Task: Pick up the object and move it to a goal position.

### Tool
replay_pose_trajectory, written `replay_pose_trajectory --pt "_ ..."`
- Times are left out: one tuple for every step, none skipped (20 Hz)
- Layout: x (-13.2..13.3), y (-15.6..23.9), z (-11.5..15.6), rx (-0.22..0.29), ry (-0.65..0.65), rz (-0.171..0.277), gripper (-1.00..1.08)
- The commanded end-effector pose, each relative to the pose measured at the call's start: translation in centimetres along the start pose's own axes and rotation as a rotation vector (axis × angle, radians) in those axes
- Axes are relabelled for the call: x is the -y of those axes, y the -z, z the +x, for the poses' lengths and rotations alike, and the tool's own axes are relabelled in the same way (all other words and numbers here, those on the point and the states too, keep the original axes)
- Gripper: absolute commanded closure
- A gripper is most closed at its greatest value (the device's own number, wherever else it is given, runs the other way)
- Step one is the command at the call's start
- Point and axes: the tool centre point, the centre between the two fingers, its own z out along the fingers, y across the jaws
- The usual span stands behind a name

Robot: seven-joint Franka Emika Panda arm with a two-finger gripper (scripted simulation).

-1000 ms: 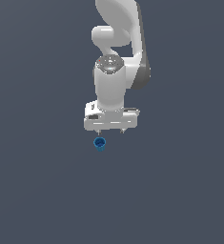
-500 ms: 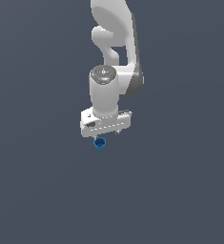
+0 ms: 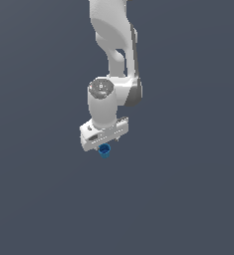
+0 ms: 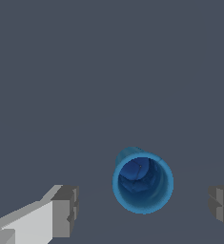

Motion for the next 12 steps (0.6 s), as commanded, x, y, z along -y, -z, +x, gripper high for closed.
replay_pose_trajectory --pt "-0.3 -0.7 -0.3 0.002 0.054 0.002 -0.92" --pt "-0.4 -0.9 -0.5 0.003 0.072 0.003 -0.92" --pt "-0.5 -1.1 -0.6 0.004 0.089 0.004 -0.92" --pt "-0.6 -1.3 -0.7 0.004 0.105 0.004 -0.92" --pt "-0.7 -1.5 -0.8 0.005 0.119 0.005 -0.92" --pt "-0.8 -1.7 -0.8 0.005 0.132 0.006 -0.92" --pt "-0.8 -1.8 -0.9 0.006 0.144 0.007 -0.92" --pt "-0.9 -2.0 -1.0 0.006 0.155 0.007 -0.92" --pt "-0.9 -2.1 -1.1 0.007 0.164 0.008 -0.92" --pt "-1.0 -2.2 -1.1 0.007 0.172 0.008 -0.92" --pt "-1.0 -2.3 -1.2 0.007 0.179 0.009 -0.92" --pt "-1.0 -2.4 -1.2 0.007 0.185 0.009 -0.92"
